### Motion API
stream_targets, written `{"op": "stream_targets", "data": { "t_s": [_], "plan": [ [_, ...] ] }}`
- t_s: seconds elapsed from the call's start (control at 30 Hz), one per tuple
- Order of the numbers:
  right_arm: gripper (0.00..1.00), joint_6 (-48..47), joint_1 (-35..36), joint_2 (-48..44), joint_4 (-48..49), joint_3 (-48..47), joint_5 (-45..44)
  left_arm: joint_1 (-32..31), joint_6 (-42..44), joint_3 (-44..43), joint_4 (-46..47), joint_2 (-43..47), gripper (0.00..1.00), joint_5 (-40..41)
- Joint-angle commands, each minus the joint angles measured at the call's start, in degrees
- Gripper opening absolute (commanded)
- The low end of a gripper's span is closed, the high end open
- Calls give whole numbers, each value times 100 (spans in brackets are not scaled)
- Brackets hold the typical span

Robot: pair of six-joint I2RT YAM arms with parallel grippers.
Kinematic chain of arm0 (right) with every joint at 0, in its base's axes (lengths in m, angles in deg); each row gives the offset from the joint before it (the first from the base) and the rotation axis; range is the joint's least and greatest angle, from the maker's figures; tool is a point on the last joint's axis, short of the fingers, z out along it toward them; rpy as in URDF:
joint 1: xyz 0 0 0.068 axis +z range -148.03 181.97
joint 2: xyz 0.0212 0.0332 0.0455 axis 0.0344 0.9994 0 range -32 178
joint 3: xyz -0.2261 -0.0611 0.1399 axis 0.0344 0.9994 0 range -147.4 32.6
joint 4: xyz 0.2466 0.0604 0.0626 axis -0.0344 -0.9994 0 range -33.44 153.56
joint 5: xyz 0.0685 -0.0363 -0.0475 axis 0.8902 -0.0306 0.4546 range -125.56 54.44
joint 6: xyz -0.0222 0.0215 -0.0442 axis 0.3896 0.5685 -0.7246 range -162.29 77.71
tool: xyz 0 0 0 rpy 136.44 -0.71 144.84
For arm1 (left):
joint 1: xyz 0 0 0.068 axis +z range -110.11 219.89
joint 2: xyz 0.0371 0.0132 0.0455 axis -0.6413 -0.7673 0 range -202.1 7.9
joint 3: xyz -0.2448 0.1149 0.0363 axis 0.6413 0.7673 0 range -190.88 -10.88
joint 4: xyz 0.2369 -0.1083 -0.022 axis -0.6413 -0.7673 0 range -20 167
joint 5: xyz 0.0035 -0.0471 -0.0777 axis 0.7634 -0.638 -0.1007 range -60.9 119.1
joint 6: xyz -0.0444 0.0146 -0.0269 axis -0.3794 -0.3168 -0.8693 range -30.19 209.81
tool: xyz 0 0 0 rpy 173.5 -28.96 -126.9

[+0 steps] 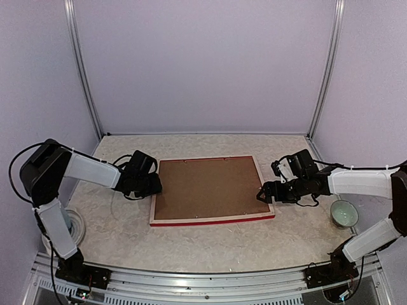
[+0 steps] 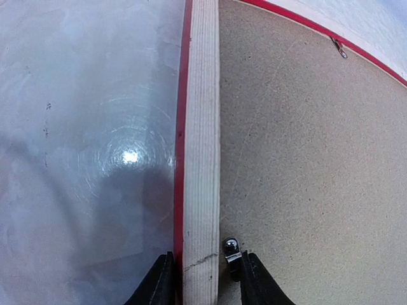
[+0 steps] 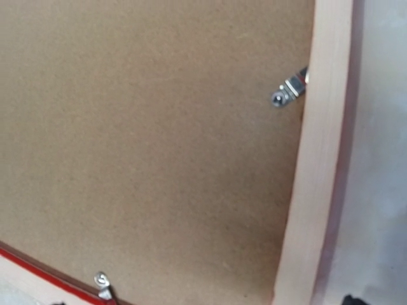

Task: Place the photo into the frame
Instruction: Press the fastener onto the backboard.

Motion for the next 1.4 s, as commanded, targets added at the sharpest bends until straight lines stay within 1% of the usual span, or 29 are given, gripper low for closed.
{"op": "stream_targets", "data": {
  "t_s": [0.0, 0.43, 0.57, 0.9, 0.97, 1.03, 1.23, 1.37],
  "plan": [
    [93, -59, 55, 49, -31, -133, -20, -5, 57, -36, -274, -275, 34, 90],
    [93, -61, 55, 44, -37, -119, -27, 65, 8, 60, -175, -348, 26, 14],
    [93, -60, 54, 39, -29, -112, -25, 96, 8, 97, -149, -329, 21, -12],
    [93, -60, 55, 8, -35, -110, -37, 154, -52, 177, -126, -235, 15, 3],
    [93, -61, 55, 3, -44, -105, -31, 154, -72, 220, 35, -171, 16, -54],
    [93, -71, 55, -1, -55, -104, -45, 154, -108, 254, 54, -95, 21, -71],
    [94, -70, 49, 25, -61, -120, -64, 145, -87, 238, 49, 190, 32, -41],
    [94, -51, 47, 50, -28, -121, -39, 145, -31, 65, -2, 96, 34, -39]
  ]
}}
